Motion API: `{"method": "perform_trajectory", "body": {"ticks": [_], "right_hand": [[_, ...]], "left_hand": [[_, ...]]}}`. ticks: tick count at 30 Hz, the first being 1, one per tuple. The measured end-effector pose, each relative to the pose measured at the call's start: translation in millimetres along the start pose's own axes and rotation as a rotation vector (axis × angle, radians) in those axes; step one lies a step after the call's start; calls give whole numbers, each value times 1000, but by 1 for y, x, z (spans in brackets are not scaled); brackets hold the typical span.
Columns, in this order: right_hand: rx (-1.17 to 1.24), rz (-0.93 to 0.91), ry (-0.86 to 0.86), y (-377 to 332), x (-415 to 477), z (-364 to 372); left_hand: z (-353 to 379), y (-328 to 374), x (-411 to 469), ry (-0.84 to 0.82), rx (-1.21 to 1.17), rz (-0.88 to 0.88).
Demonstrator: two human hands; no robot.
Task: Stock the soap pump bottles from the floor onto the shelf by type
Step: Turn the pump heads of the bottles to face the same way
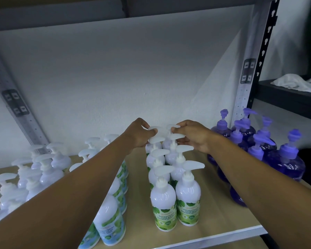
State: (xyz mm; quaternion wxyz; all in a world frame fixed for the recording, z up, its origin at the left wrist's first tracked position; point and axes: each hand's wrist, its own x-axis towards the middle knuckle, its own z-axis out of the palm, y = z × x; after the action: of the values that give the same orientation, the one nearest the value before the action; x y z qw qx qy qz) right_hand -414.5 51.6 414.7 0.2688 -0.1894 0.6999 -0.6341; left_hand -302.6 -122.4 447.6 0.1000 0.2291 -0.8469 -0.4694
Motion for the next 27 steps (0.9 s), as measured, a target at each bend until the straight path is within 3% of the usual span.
{"method": "perform_trajectory", "body": {"ticks": [22, 27], "right_hand": [[88, 54, 0, -2, -4, -2], [3, 45, 82, -11, -28, -5]], "left_hand": [[1, 0, -4, 18, 30, -2], [-2, 14, -23, 65, 84, 14]]}}
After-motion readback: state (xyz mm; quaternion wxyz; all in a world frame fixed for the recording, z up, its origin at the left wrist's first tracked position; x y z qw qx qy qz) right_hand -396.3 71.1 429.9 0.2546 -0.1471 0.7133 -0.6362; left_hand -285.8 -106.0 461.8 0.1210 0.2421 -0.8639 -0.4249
